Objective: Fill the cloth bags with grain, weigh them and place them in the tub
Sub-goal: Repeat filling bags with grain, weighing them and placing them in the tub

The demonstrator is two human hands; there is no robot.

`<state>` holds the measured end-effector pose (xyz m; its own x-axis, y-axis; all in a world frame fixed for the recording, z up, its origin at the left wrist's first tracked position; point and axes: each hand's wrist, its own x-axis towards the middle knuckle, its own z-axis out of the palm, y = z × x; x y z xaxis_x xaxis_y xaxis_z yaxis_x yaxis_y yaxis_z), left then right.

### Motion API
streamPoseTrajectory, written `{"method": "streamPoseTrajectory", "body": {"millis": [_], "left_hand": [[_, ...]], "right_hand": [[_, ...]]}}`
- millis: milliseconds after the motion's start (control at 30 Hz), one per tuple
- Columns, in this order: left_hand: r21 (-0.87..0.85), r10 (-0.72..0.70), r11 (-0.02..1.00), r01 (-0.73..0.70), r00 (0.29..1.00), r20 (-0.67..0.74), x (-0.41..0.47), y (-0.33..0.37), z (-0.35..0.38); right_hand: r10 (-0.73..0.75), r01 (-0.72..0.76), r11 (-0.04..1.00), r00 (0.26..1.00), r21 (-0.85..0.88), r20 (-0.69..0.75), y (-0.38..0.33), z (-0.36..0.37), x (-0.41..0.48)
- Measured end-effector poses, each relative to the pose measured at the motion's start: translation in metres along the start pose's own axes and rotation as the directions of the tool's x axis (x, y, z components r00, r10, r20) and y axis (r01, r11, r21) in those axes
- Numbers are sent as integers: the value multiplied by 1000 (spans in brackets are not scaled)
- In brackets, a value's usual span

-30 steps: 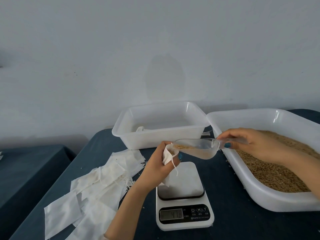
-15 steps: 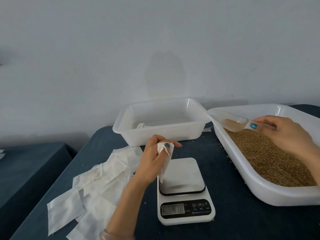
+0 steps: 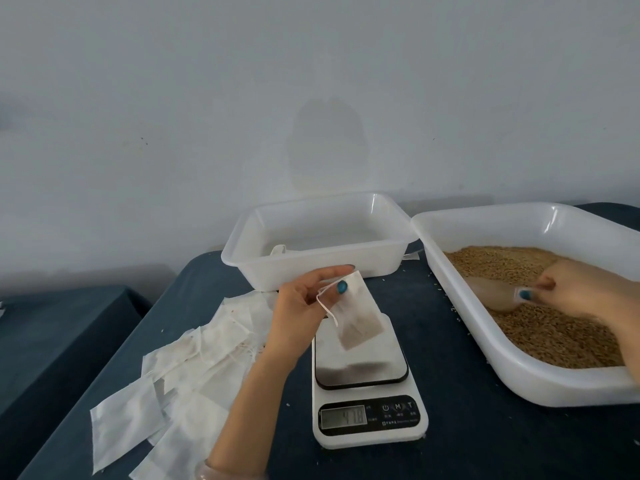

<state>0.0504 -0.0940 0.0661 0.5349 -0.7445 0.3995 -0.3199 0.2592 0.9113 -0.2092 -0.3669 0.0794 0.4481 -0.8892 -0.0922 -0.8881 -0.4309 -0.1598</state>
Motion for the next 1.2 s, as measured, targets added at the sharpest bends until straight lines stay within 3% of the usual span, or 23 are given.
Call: {"method": "streamPoseTrajectory", "body": {"millis": [100, 267, 400, 467, 533, 600, 633, 767, 867, 1000, 1100, 1200], "left_hand": [[29, -8, 1000, 9, 1000, -9, 0, -7, 2], [342, -119, 933, 116, 993, -12, 4, -31, -3], [308, -106, 943, 128, 991, -87, 6, -36, -7], [288, -113, 946, 150, 983, -141, 6, -36, -8], [253, -96, 956, 151, 972, -216, 7, -36, -11], [225, -56, 966, 129, 950, -307, 7, -34, -14], [210, -44, 970, 124, 936, -349, 7, -33, -15], [180, -34, 976, 124, 900, -435, 7, -34, -19], [180, -49, 973, 144, 891, -451, 7, -37, -20], [203, -73, 961, 186, 885, -460, 10, -42, -22], [245, -93, 944, 221, 891, -445, 11, -47, -23], [291, -112, 924, 249, 903, -416, 12, -51, -22]], "right_hand": [[-14, 14, 999, 1000, -43, -6, 0, 1, -2], [-6, 10, 997, 998, -76, 56, -2, 2, -6], [6, -2, 998, 998, -61, 69, -5, 1, -7], [-19, 20, 1000, 1000, 11, -24, -12, -3, -10], [-122, 145, 988, 947, 60, -297, -28, -9, -21], [-278, 396, 913, 778, 98, -563, -55, -16, -43], [-324, 508, 850, 711, 137, -623, -72, -19, -58], [-522, 717, 644, 666, 265, -533, -132, 1, -109], [-553, 710, 554, 704, 435, -445, -154, 39, -109], [-325, 519, 593, 854, 616, -407, -152, 85, -70], [-112, 357, 458, 932, 814, -346, -145, 104, -49], [-90, 284, 397, 959, 873, -270, -138, 110, -41]]}}
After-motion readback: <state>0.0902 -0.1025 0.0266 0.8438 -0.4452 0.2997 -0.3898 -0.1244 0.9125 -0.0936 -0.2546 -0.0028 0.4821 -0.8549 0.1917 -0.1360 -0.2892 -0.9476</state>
